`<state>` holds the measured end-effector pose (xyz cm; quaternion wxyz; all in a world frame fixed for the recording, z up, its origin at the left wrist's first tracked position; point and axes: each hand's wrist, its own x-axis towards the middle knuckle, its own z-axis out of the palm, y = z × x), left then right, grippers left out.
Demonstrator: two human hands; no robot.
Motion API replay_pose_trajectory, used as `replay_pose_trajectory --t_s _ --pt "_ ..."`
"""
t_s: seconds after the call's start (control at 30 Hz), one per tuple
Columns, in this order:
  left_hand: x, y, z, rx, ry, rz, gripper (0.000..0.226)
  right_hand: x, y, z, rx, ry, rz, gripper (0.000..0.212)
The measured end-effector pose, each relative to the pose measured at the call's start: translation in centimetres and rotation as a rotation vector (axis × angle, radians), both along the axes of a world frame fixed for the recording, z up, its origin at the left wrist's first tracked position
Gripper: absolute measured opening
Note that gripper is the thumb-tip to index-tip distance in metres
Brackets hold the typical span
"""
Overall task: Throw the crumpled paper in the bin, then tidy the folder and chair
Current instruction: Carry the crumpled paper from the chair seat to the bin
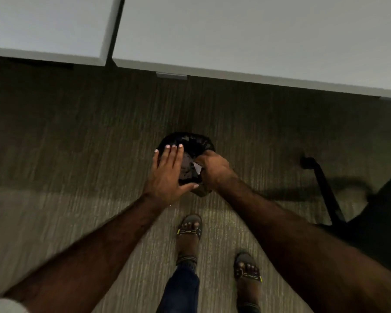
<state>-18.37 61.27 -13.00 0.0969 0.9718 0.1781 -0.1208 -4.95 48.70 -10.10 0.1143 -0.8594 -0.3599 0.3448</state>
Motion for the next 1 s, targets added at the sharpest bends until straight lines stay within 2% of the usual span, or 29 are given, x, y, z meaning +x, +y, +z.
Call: replay_pose_trajectory --t_s 0.1,0.2,0.5,0.73,0.87,1.0 --pt "-0.4 1.5 -0.2 0.018 0.021 0.02 0.127 -0.3 1.5 -0.8 0.008 0.01 0.008 0.063" --pt "-1.0 2.6 -0.5 0.02 0.026 0.048 0.127 -0.4 2.2 -1.9 -0.015 -0.019 0.026 0.056" --pt "-0.9 3.1 -0.6 0.079 0.039 0.011 0.128 -0.1 0.7 -2.8 0.016 -0.103 -0.019 0.071" --pt "1.9 -0.7 0.7 0.115 -0.005 -0.101 0.127 0.4 -5.4 -1.7 0.121 -0.216 -0.097 0.075" --pt "4.9 -4.5 2.1 0.141 -0.019 -0.181 0.125 1.5 -10.4 -0.5 0.112 -0.293 -0.116 0.076" --pt "8.7 -9.6 4.2 0.147 -0.06 -0.248 0.119 3.3 -16.6 1.6 0.091 -0.376 -0.199 0.085"
